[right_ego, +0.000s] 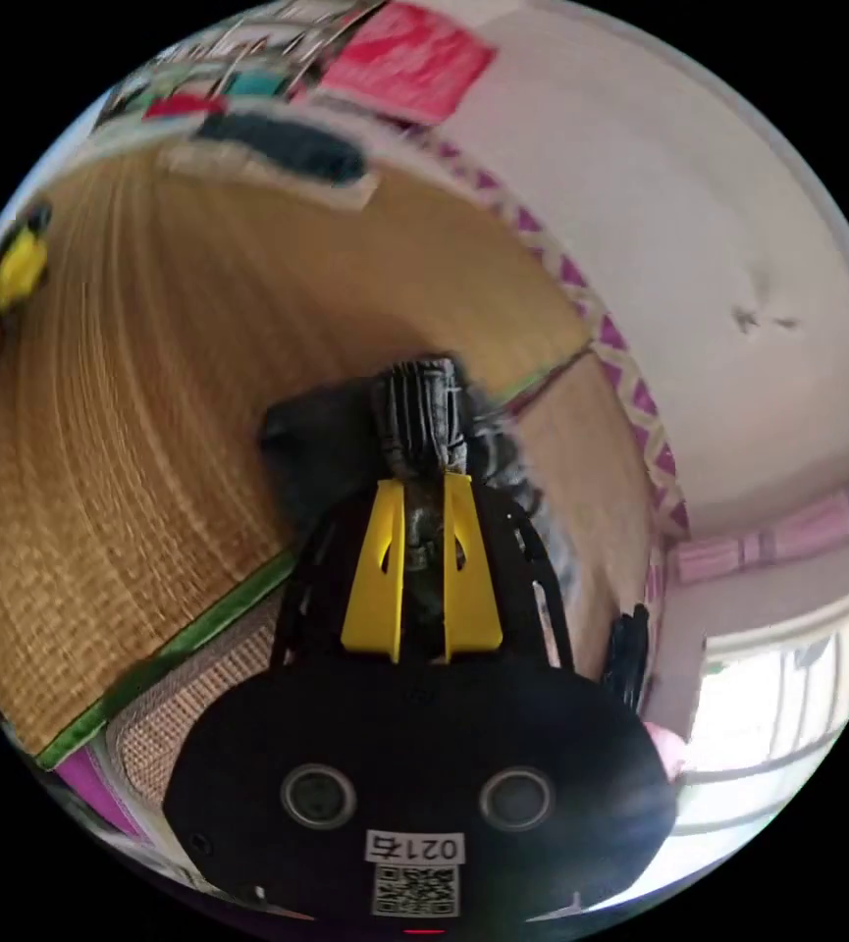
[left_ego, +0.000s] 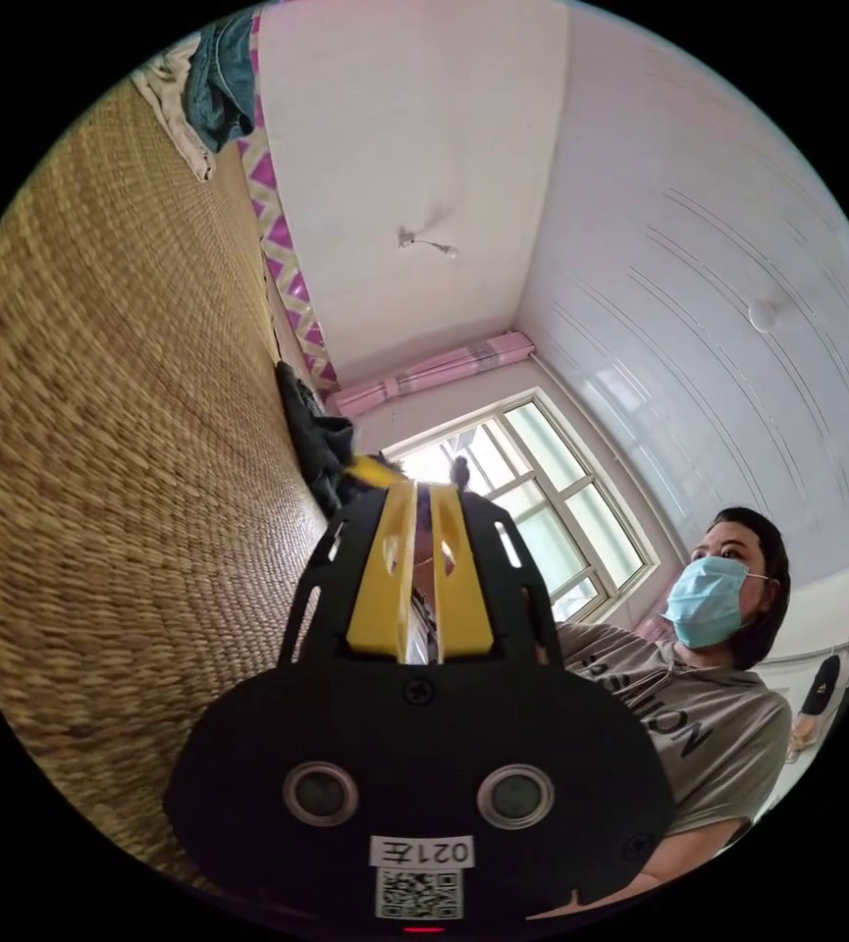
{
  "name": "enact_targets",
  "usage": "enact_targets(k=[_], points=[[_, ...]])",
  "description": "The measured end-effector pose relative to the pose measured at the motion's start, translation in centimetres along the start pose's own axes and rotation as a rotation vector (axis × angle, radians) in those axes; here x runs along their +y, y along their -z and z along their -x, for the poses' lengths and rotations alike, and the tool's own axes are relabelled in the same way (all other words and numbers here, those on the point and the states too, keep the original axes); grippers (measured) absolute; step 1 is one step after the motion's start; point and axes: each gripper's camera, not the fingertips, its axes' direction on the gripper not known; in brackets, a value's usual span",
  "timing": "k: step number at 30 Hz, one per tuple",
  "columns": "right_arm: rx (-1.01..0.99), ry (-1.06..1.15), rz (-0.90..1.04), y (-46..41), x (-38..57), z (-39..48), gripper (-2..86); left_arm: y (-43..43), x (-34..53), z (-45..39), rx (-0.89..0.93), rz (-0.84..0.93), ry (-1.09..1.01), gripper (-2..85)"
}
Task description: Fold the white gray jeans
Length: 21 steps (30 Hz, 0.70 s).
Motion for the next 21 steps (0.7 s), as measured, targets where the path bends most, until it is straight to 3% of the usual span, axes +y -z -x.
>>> enact_targets(k=[3,10,17,19,21], points=[[0.240,0.083,-0.024,-1.0,-0.8,5.6,6.8,0.0,0.0,0.1,0.002,0.002,0.001,-0.8],[0.275,-0.130,-0.227,4.1,-0.5,4.6,6.3,0.0,0.1,0.3,-0.007,-0.013,0.007,-0.8],[0.345,0.104,-0.210,-0.4,-0.4,10.1,6.5,-0.8,0.3,0.3,-0.008,-0.007,0.009,-0.8],[0.303,0.085,-0.163,0.9,-0.6,9.1,6.6,-1.0,0.4,0.3,-0.010,-0.008,0.010,-0.8],[0.265,0.026,-0.291,4.9,0.8,7.4,5.3,-1.2,0.5,0.3,-0.013,-0.011,0.012,-0.8]])
